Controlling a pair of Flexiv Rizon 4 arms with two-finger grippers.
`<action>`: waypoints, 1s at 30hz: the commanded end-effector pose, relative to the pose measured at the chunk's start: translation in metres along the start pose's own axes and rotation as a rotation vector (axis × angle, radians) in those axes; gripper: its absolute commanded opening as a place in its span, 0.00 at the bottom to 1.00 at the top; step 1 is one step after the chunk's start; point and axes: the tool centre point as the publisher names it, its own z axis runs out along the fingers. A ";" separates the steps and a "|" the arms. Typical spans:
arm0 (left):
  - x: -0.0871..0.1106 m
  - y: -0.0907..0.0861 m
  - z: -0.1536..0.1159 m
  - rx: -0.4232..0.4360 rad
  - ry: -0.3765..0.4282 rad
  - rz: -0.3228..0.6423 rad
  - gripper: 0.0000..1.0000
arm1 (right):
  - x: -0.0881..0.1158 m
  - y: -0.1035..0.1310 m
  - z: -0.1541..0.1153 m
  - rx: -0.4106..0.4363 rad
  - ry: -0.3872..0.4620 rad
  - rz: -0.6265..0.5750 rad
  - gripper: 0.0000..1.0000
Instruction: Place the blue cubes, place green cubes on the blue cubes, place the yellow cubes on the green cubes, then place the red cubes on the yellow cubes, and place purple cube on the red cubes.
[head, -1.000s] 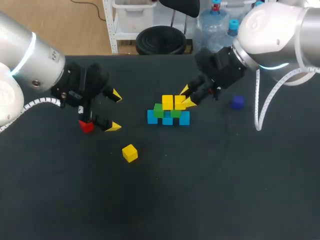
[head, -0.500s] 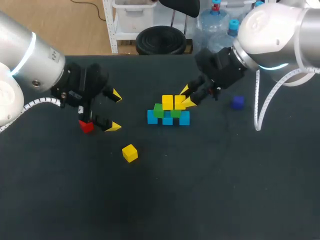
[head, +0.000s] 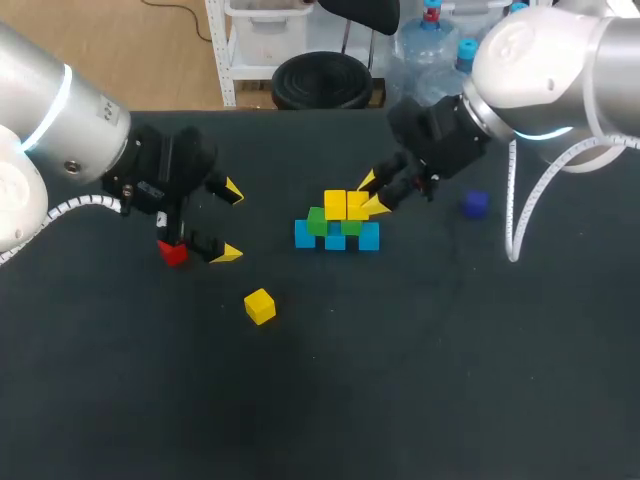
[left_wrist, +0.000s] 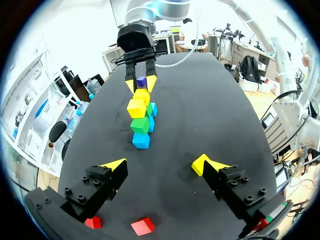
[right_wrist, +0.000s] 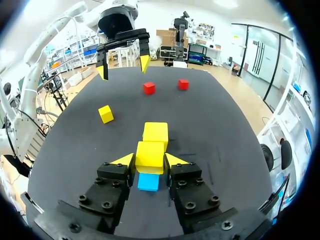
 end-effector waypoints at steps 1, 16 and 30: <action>0.001 0.000 0.000 -0.001 -0.005 0.003 1.00 | 0.000 -0.002 0.000 -0.002 -0.004 0.000 0.00; 0.001 0.000 0.000 -0.001 -0.005 0.003 1.00 | 0.002 -0.003 -0.001 0.000 -0.003 0.006 0.00; 0.001 0.000 0.000 -0.001 -0.005 0.003 1.00 | 0.002 -0.003 0.000 0.000 -0.003 0.005 0.00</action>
